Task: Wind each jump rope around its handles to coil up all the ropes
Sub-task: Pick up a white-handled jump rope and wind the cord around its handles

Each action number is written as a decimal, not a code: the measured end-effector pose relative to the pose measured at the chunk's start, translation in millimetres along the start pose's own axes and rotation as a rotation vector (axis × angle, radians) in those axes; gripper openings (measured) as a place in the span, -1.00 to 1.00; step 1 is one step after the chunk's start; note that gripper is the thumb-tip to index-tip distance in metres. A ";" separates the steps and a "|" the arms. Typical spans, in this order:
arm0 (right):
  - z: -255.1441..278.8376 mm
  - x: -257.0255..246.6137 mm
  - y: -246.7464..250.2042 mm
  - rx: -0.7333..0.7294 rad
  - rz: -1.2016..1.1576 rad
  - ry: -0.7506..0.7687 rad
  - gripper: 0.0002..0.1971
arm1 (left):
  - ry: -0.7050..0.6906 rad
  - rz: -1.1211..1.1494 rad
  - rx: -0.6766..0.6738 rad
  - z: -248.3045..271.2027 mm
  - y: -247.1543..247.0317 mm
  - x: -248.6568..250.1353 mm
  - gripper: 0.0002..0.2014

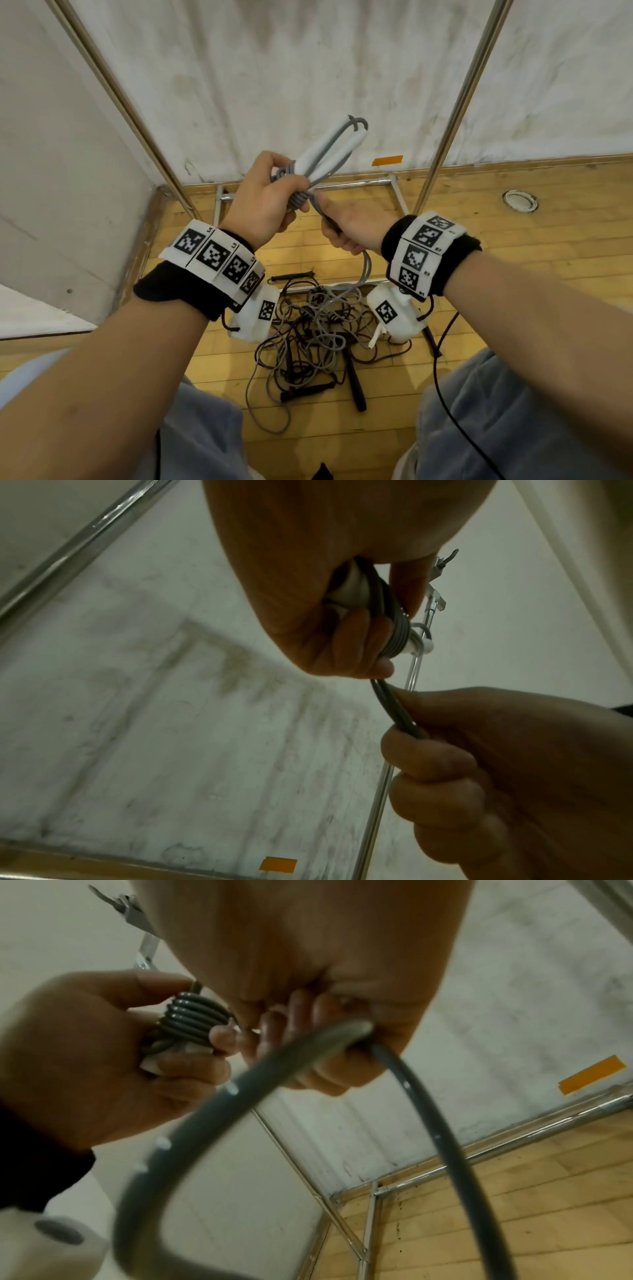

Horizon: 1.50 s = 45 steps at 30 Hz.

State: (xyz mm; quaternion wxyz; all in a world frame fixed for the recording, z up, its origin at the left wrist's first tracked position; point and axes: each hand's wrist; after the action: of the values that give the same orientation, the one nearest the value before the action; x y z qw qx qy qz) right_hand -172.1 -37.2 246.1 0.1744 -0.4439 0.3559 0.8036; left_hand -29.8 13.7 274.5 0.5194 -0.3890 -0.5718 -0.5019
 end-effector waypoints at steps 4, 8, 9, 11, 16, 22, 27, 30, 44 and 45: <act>3.4 -0.5 -1.1 0.090 -0.054 0.046 -0.40 | -0.029 0.022 0.014 -2.2 -1.4 2.2 -0.90; 1.7 1.9 -5.3 0.240 0.170 0.171 -0.70 | -0.020 0.046 0.059 -4.4 -5.2 5.4 -0.90; 0.5 2.8 -7.4 0.265 0.242 0.183 -0.75 | -0.008 0.048 0.059 -4.6 -6.5 5.6 -0.88; -3.3 6.3 -9.3 0.299 0.421 0.159 -0.79 | 0.010 0.045 0.027 -3.6 -9.7 4.8 -0.86; -9.5 6.7 -5.4 0.348 0.489 0.114 -0.66 | -0.012 0.032 -0.067 0.7 -12.5 3.5 -0.87; -9.8 7.8 -11.5 0.269 0.229 0.194 -0.72 | -0.045 0.078 -0.091 1.0 -9.5 4.5 -0.87; -4.7 4.6 -3.1 0.268 -0.018 0.210 -0.83 | -0.075 0.077 -0.015 -5.2 -0.5 9.5 -0.88; -4.6 3.5 -1.1 0.293 0.158 0.234 -0.72 | -0.083 0.009 0.055 -10.6 6.8 8.7 -0.91; 6.4 -5.0 -2.1 0.357 0.411 0.324 -0.61 | -0.255 -0.473 0.272 -19.9 22.4 -8.3 -0.82; 7.8 -6.8 -2.5 0.345 0.435 0.330 -0.59 | -0.246 -0.500 0.287 -21.1 23.1 -10.8 -0.80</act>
State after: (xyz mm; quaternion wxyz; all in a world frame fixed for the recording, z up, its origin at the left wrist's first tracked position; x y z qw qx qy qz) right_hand -171.4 -29.5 253.5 0.0110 -0.4456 0.5969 0.6671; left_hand -1.5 -1.6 266.9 0.3563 -0.2167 -0.7733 -0.4776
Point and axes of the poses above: each hand's wrist, its own z-axis away from the middle knuckle, its own y-axis out of the back of the hand, x = y × z, and after that the axes turned 2 degrees about y, right-handed
